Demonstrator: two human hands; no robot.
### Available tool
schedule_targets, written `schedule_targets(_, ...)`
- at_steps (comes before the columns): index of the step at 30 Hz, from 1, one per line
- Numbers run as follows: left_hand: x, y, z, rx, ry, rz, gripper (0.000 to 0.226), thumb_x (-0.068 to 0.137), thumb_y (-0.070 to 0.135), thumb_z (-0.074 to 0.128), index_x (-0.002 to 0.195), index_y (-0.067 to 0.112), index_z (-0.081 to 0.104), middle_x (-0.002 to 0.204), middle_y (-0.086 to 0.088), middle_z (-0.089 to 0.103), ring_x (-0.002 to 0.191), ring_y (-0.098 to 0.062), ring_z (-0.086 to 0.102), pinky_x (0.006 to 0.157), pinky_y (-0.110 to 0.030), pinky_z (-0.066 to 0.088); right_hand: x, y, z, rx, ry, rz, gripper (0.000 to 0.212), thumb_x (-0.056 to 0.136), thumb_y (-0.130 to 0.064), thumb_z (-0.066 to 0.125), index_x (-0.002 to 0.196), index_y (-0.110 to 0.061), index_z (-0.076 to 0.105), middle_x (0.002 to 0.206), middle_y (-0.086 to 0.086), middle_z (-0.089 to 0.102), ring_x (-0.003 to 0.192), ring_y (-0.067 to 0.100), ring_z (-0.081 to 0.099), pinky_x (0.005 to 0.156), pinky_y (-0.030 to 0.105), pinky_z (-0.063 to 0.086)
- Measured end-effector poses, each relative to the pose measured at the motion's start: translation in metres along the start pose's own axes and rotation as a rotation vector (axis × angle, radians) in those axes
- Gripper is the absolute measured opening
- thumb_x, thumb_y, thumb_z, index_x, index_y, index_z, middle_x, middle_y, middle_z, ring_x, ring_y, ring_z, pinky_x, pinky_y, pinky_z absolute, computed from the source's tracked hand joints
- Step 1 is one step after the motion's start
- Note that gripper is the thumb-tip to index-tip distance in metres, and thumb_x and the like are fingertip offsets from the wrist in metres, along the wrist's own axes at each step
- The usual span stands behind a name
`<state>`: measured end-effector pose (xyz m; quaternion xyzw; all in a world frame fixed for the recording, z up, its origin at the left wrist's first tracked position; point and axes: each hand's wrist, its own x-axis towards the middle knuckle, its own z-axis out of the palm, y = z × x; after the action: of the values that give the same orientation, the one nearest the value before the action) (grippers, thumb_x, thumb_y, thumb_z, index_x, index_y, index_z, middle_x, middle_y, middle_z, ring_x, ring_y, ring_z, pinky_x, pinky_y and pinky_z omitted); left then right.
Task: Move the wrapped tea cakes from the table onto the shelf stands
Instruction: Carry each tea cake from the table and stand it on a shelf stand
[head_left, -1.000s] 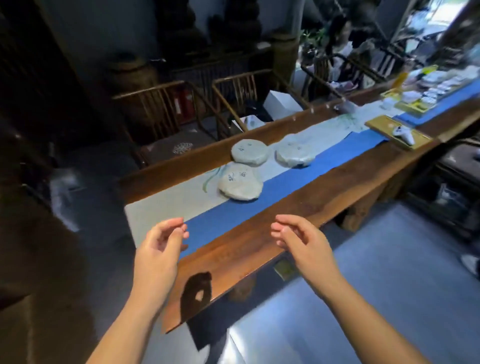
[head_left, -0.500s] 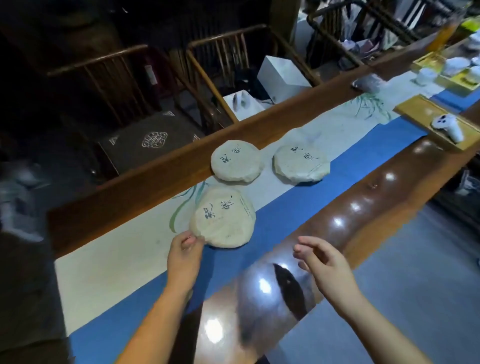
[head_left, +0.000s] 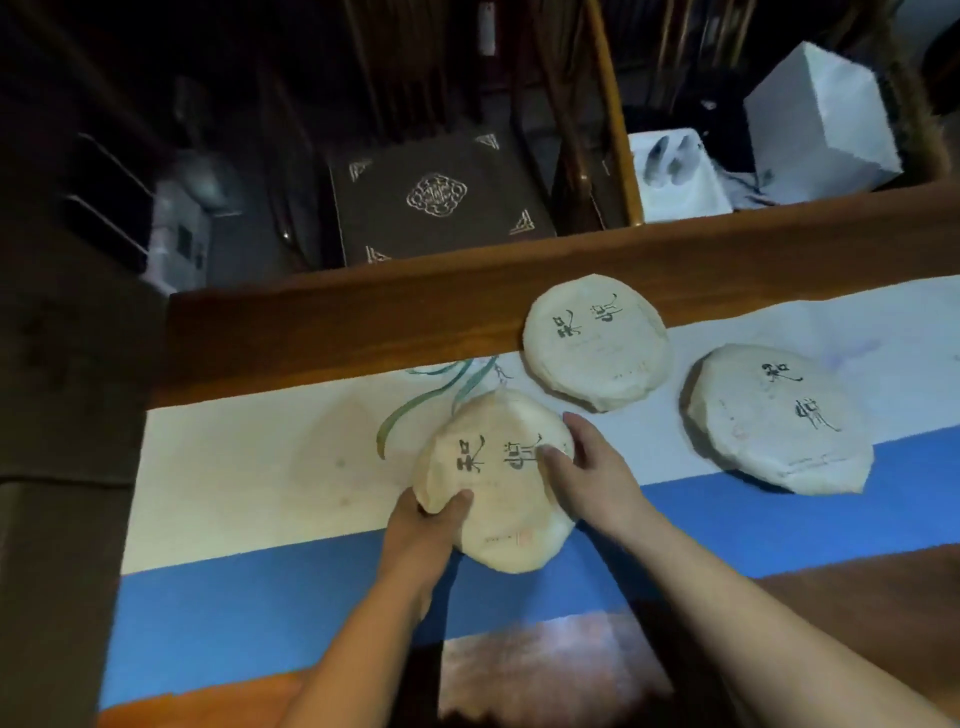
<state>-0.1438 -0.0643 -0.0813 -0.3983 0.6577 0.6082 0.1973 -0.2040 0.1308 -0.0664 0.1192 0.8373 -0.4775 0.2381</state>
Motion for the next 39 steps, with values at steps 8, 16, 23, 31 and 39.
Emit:
schedule_targets(8, 0.002, 0.007, 0.009, -0.135, 0.003, -0.029, 0.046, 0.087, 0.026, 0.078, 0.129, 0.024, 0.060, 0.120, 0.000, 0.075, 0.111, -0.022, 0.070, 0.098, -0.051, 0.057, 0.033, 0.000, -0.006, -0.003, -0.194, 0.113, 0.052, 0.076, -0.049, 0.068, 0.122, -0.026, 0.055, 0.112, -0.004, 0.071, 0.102, 0.019, 0.069, 0.090, 0.047, 0.058)
schedule_targets(16, 0.008, 0.035, -0.008, -0.141, -0.259, -0.016, 0.041, 0.091, 0.015, 0.073, 0.128, 0.027, 0.063, 0.118, -0.002, 0.079, 0.108, -0.019, 0.074, 0.087, -0.035, 0.057, 0.018, 0.004, -0.026, 0.435, -0.425, 0.375, 0.039, 0.085, -0.021, 0.078, 0.122, -0.017, 0.065, 0.109, 0.003, 0.080, 0.103, 0.021, 0.075, 0.081, 0.042, 0.063)
schedule_targets(23, -0.013, 0.076, -0.027, 0.031, -0.422, 0.047, 0.057, 0.078, 0.019, 0.080, 0.132, 0.015, 0.063, 0.122, -0.015, 0.075, 0.118, -0.036, 0.068, 0.102, -0.052, 0.052, -0.023, 0.001, -0.070, 0.420, -0.555, 0.332, 0.035, 0.092, -0.026, 0.070, 0.125, -0.013, 0.065, 0.115, 0.008, 0.078, 0.107, 0.025, 0.074, 0.098, 0.048, 0.056)
schedule_targets(31, -0.100, 0.143, -0.023, 0.289, -0.600, 0.152, 0.051, 0.083, 0.016, 0.079, 0.131, 0.009, 0.062, 0.124, -0.021, 0.073, 0.115, -0.041, 0.069, 0.102, -0.057, 0.052, -0.070, -0.073, -0.113, 0.126, -0.670, -0.116, 0.054, 0.079, -0.019, 0.082, 0.125, -0.033, 0.061, 0.119, -0.007, 0.074, 0.110, 0.007, 0.070, 0.095, 0.034, 0.058)
schedule_targets(39, -0.151, 0.167, -0.012, 0.344, -0.280, 0.153, 0.049, 0.095, 0.065, 0.046, 0.116, 0.029, 0.071, 0.113, -0.004, 0.077, 0.106, -0.023, 0.073, 0.101, -0.046, 0.054, -0.093, -0.056, -0.104, 0.567, -0.692, 0.099, 0.045, 0.072, -0.005, 0.080, 0.115, 0.001, 0.068, 0.118, 0.026, 0.073, 0.103, 0.039, 0.070, 0.098, 0.055, 0.054)
